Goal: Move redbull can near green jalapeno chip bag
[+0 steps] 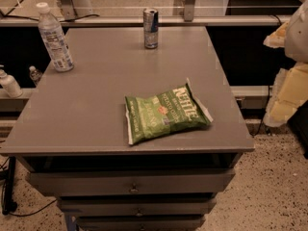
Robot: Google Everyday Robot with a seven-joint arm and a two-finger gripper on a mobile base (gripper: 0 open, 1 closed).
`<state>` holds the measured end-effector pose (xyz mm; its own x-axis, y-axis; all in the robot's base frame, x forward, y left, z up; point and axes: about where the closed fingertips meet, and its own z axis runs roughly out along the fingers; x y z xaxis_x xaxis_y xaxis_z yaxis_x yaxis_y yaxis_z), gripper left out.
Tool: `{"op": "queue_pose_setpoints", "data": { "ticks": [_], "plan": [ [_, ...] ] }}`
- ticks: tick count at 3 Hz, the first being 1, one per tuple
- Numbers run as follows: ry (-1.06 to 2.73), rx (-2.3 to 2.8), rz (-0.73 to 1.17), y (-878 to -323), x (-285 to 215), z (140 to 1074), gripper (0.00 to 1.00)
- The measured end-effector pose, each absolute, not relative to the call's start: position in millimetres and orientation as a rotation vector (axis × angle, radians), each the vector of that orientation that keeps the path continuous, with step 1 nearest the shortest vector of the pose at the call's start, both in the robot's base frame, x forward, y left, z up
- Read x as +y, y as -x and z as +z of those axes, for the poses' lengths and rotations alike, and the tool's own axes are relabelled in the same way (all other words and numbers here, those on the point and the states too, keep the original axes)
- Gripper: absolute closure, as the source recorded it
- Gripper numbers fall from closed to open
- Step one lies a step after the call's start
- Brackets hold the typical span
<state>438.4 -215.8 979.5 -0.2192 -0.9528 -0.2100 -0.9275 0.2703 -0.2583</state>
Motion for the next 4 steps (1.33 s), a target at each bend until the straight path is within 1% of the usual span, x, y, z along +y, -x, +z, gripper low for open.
{"op": "queue_pose_setpoints", "data": {
  "ticks": [1,2,3,4],
  "plan": [
    [1.717,2.221,-0.111,-438.5,-215.6,979.8,0.0],
    [1.684,2.199,-0.081,-451.2,-208.6,975.0,0.0],
    [1.595,2.167,-0.022,-485.8,-203.9,961.6,0.0],
    [1.465,2.15,0.019,-536.7,-201.6,948.4,0.0]
  ]
}}
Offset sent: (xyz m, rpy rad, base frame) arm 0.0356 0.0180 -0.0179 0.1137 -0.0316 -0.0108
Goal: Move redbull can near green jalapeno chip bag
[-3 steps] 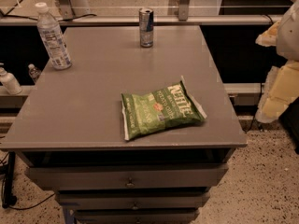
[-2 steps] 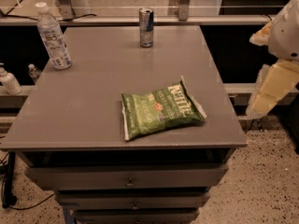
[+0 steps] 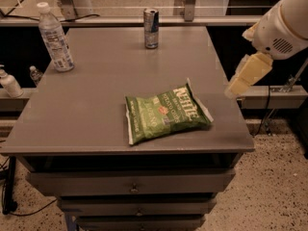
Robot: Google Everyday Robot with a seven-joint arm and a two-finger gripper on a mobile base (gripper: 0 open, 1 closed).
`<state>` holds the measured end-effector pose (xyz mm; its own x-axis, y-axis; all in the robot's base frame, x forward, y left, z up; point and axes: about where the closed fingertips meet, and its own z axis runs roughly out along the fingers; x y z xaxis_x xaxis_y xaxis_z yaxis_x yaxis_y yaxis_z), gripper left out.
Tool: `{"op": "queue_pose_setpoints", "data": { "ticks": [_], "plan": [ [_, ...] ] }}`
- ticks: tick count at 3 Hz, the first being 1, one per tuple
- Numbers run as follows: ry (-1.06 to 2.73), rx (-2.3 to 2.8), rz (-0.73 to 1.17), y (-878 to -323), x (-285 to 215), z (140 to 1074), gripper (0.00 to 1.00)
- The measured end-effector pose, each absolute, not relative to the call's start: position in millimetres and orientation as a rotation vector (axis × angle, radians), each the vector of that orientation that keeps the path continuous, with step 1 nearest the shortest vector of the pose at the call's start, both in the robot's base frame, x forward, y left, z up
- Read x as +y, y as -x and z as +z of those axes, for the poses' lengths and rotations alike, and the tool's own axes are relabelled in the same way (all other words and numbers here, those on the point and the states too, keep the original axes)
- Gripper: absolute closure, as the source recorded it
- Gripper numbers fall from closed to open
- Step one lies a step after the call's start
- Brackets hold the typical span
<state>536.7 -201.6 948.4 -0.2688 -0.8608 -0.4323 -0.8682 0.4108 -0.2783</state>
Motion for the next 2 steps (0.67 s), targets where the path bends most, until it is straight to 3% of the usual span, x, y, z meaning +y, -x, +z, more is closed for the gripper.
{"op": "queue_pose_setpoints", "data": {
  "ticks": [2],
  "plan": [
    [1.118,2.161,0.2,-637.1,-199.8,923.7,0.0]
  ]
}}
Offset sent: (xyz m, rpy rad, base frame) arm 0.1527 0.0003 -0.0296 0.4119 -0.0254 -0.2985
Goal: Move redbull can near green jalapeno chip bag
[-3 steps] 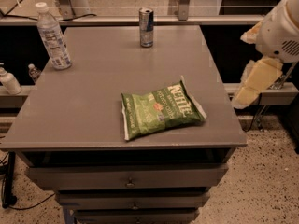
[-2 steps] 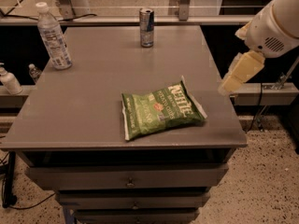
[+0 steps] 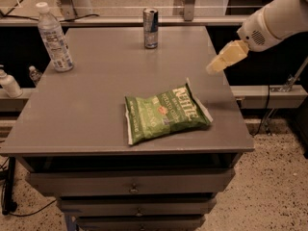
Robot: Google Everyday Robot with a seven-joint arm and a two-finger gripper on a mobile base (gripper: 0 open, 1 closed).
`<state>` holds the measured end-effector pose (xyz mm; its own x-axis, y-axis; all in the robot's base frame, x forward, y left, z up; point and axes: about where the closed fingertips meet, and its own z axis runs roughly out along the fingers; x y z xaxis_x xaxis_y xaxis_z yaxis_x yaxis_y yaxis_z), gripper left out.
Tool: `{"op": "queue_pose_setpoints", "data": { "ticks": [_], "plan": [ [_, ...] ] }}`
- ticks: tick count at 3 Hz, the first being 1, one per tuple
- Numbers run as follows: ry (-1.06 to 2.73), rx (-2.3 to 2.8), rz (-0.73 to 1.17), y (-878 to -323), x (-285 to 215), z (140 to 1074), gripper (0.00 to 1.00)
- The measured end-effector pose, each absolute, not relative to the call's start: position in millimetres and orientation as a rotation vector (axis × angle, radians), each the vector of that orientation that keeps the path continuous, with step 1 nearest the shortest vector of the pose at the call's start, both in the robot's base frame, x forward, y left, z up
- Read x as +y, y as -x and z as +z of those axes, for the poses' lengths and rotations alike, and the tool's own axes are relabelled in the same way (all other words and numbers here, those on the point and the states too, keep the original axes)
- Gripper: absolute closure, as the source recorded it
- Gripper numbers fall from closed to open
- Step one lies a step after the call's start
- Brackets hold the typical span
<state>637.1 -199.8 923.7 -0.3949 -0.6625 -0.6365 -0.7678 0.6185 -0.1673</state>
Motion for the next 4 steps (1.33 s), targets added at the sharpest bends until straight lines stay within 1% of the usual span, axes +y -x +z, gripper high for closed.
{"op": "queue_pose_setpoints", "data": {
  "ticks": [1,2,4],
  "plan": [
    [1.118,2.161,0.2,-637.1,-199.7,923.6,0.0],
    [1.096,2.124,0.239,-647.1,-191.3,919.6,0.0],
    [0.986,1.901,0.448,-728.5,-122.2,932.1,0.0]
  ]
}}
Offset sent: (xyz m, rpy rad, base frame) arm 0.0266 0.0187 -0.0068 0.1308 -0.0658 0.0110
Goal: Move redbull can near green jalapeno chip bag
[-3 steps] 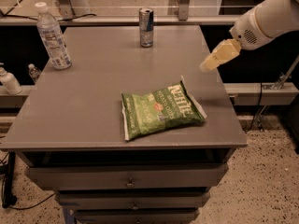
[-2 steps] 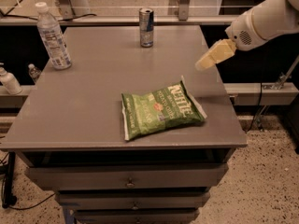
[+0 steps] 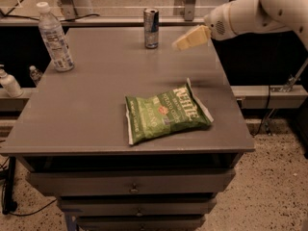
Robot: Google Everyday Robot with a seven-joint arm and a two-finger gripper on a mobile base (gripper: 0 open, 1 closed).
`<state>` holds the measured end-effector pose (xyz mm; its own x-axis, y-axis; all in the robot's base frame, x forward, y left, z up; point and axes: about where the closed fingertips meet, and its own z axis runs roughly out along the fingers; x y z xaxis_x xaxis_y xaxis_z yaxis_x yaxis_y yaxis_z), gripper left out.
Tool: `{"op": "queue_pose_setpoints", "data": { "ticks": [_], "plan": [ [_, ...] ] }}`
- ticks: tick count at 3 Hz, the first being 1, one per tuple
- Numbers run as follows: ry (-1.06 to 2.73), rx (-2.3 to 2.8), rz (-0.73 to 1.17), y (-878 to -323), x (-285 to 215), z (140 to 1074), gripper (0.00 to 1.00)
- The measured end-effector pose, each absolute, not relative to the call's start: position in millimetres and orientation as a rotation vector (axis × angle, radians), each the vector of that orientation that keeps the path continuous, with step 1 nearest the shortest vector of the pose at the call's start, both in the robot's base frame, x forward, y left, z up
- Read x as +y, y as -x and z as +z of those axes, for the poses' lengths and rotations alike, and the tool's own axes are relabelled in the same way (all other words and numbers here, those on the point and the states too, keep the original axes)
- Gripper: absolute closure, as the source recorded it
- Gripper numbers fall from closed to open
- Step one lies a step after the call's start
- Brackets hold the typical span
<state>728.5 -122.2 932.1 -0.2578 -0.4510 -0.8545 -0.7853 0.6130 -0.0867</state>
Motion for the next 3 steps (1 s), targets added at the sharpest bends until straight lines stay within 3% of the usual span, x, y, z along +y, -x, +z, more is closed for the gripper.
{"op": "queue_pose_setpoints", "data": {
  "ticks": [3],
  "plan": [
    [0.942,1.686,0.609,-814.8,-38.4,904.2,0.0]
  ]
}}
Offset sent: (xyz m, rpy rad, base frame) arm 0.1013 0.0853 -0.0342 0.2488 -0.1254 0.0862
